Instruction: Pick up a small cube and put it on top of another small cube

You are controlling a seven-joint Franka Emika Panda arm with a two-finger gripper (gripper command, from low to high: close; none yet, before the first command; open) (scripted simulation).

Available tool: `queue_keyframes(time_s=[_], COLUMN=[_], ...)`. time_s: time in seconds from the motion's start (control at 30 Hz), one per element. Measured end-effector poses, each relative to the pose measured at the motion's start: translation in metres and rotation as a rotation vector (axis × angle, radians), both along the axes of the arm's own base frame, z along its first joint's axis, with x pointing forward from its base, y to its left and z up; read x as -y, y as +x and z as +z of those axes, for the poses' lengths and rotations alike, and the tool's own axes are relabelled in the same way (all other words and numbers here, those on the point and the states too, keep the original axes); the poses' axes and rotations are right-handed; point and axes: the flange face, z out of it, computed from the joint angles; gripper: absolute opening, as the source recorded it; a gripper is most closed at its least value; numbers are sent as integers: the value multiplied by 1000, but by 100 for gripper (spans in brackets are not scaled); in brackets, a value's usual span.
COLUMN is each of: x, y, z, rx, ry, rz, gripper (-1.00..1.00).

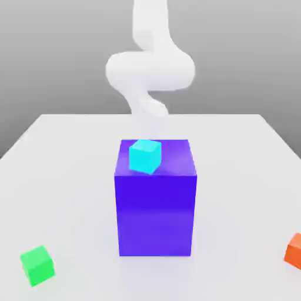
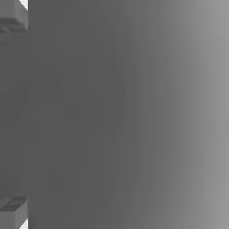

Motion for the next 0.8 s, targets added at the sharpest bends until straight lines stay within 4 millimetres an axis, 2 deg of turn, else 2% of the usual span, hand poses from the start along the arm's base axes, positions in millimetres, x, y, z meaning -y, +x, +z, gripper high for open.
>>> queue_keyframes(time_s=[0.23, 0.43, 0.6, 0.67, 0.8], x=[58, 118, 178, 203, 241], y=[79, 126, 149, 152, 157], z=[-73, -151, -225, -256, -323], rx=[-149, -268, -362, -398, -472], ry=[82, 156, 223, 251, 303], rz=[-212, -396, -560, -630, -746], gripper=[0, 0, 0, 0, 0])
